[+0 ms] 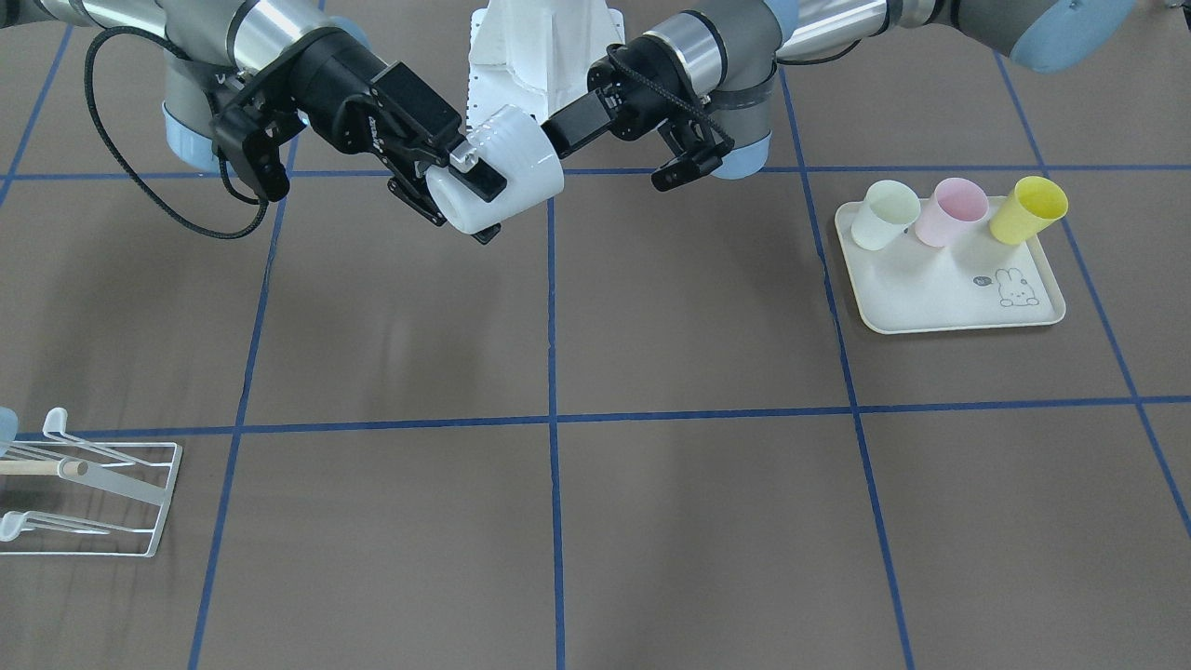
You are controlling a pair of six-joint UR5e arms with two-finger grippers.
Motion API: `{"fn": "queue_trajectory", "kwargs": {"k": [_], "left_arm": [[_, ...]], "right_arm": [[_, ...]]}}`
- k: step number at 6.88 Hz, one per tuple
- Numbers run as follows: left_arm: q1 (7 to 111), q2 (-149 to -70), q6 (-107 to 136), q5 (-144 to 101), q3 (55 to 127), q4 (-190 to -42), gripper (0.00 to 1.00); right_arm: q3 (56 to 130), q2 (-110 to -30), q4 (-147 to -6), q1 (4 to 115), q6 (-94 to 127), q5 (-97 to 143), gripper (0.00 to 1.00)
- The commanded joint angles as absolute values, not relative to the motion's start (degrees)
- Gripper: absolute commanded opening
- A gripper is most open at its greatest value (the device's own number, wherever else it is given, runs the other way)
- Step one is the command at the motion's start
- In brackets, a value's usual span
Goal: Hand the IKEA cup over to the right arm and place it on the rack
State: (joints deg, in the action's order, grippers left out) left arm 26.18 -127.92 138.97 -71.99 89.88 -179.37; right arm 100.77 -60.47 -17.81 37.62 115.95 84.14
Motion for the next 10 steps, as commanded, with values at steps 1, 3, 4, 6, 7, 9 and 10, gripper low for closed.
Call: {"fn": "queue_trajectory", "kwargs": {"k": [1,3,4,6,7,9,10], "left_arm": [[26.3,-128.1,136.9,-72.0,90.3,-179.3,1.0],[26.3,-128.1,136.9,-72.1,90.4,-179.3,1.0],[26.5,-127.9,136.6,-72.2,90.7,-179.4,1.0],[26.7,-127.4,132.6,-72.4,91.7,-179.3,1.0],[27.1,-127.3,130.8,-73.2,91.8,-179.3,1.0],[28.3,-122.8,127.5,-77.4,94.8,-178.9,1.0],[30.4,-121.0,123.7,-81.3,96.5,-175.5,1.0]], "right_arm": [[100.7,-60.5,-17.9,37.6,115.9,84.2,0.0],[100.7,-60.5,-17.8,38.1,115.9,84.2,0.0],[100.8,-60.6,-17.8,40.3,116.1,85.2,0.0],[100.7,-61.5,-17.8,46.3,116.3,91.0,0.0],[101.1,-64.6,-17.8,51.7,116.1,96.9,0.0],[101.2,-70.2,-17.8,62.2,111.7,108.1,0.0],[101.6,-74.4,-18.1,64.2,104.3,109.0,0.0]]}}
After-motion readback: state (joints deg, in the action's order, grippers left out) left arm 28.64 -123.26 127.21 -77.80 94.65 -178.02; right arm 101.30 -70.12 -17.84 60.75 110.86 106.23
